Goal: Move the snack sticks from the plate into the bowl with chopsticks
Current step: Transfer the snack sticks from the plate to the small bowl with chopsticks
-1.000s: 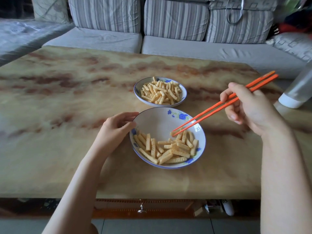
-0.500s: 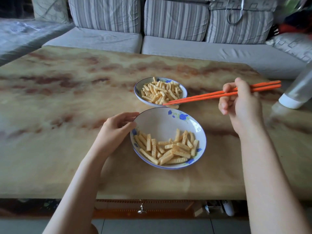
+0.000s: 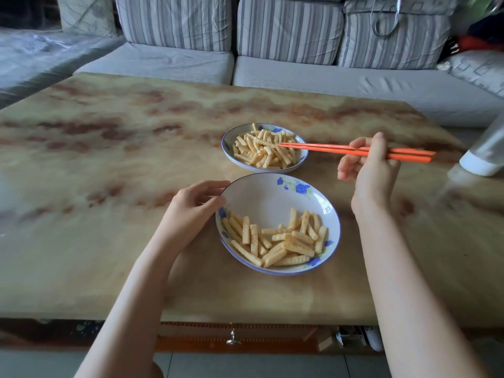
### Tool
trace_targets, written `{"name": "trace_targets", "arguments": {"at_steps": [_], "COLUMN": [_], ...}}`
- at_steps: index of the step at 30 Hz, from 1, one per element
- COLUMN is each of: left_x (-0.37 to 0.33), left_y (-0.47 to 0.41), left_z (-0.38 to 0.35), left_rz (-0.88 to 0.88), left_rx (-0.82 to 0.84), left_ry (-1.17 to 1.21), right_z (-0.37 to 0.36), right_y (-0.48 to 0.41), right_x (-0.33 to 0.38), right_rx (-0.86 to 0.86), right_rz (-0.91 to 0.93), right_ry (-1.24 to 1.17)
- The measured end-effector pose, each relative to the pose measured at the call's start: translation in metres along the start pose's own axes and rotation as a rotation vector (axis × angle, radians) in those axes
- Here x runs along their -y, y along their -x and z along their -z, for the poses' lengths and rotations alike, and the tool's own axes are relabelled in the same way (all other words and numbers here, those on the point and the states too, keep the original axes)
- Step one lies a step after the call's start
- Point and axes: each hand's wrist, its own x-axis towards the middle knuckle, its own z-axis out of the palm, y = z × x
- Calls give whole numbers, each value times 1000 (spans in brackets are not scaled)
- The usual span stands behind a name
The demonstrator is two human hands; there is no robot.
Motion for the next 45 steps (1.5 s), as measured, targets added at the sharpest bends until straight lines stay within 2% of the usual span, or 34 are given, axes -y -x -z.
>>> {"name": "trace_targets", "arguments": {"at_steps": [7,17,27,38,45], "left_x": [-5,-6,-7,-5,-1], "left_y": [3,4,5,4,1], "left_z": [-1,-2,-2,-1,-2], "left_rz": [28,21,18,20,4], "left_rx": [5,-20,-12,-3,-17], "left_ry": [22,-17,8,31,-2], "right_z": [14,48,69,54,46], "right_y": [-5,-12,-16,-9,-7], "right_x": [10,45,54,43,35], "right_rx": [44,300,405,473,460], "right_rz": [40,47,-28,-130,-115], "right_ry": [21,143,289,306,272]}}
